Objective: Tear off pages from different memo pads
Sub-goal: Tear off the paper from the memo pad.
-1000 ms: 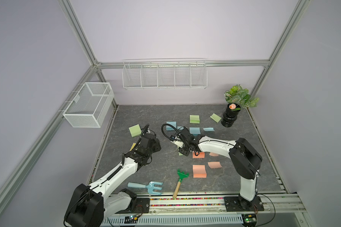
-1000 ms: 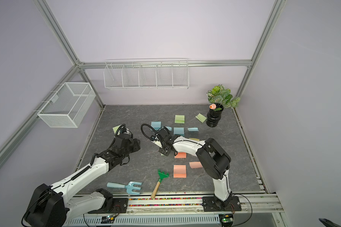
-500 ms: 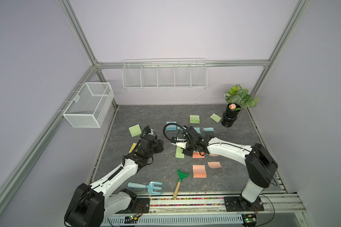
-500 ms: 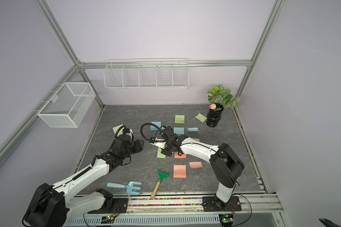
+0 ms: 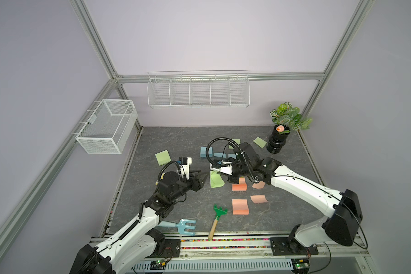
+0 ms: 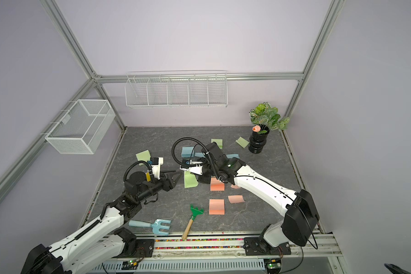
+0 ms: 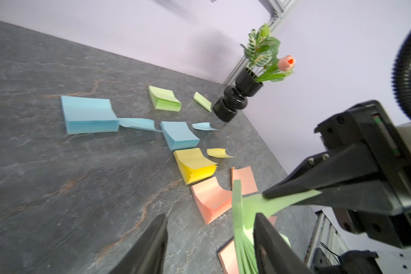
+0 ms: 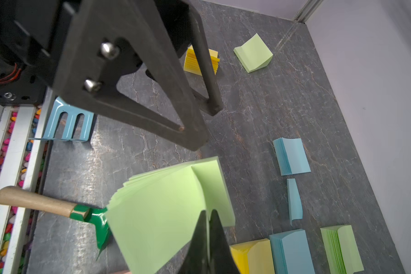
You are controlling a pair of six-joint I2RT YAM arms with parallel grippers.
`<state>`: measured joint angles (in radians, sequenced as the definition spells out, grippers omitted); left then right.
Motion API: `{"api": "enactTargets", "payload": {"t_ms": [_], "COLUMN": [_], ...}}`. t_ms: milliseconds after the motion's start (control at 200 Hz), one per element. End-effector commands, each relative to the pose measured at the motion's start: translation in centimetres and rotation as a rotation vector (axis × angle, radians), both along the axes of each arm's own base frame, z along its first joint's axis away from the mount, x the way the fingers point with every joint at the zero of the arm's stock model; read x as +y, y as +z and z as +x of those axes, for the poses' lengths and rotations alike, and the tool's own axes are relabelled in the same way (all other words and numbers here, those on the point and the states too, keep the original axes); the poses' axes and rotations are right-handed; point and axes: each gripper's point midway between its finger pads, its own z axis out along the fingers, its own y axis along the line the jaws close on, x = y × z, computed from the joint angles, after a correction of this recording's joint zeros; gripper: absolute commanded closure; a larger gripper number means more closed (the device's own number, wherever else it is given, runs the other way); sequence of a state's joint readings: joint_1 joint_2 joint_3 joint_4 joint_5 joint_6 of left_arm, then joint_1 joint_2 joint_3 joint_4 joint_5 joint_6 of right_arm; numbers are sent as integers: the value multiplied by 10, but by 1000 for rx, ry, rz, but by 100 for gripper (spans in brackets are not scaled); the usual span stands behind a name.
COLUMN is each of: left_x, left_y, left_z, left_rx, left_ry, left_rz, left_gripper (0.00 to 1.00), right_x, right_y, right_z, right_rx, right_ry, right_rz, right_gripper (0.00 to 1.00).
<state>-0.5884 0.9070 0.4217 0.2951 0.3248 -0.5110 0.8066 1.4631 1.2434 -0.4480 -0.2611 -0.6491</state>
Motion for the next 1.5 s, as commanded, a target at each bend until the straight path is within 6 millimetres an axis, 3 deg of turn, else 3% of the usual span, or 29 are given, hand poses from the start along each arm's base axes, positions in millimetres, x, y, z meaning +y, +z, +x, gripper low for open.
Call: {"api": "enactTargets", "payload": {"t_ms": [0,260,450,660,745,995,1334,1494], "left_x": [-13,-21,-23,-32,-33,-23,1,11], "left_y": [16,18,20,17,16,9,-18,-24], "left_z": [-15,-23,-26,-29,-28,-17,16,22], "left_rx": [-80,-92,-93,-84,-81,-61,54,79], "left_ry": [-102,-164,-180,-227,-228,-133,98,170], "left_rz": [-43,-61,-69,-69,-66,-33,89,111], "left_gripper": [41,40,42,63,66,92,98,97], "right_x": [-2,-6,-6,-4,-6,-8,-20,-24], "right_y": [20,37,36,45,49,41,69,61], "right_z": [-13,-19,-24,-20,-16,-12,10,26], "right_rx": [-19,-68,-58,-70,-86,-91,-254,-295], "right_ry": [45,56,68,44,18,-2,-130,-171], "right_rz": [62,127,129,164,177,160,243,187], "right_gripper": [94,94,93,93,93,93,93,94]}}
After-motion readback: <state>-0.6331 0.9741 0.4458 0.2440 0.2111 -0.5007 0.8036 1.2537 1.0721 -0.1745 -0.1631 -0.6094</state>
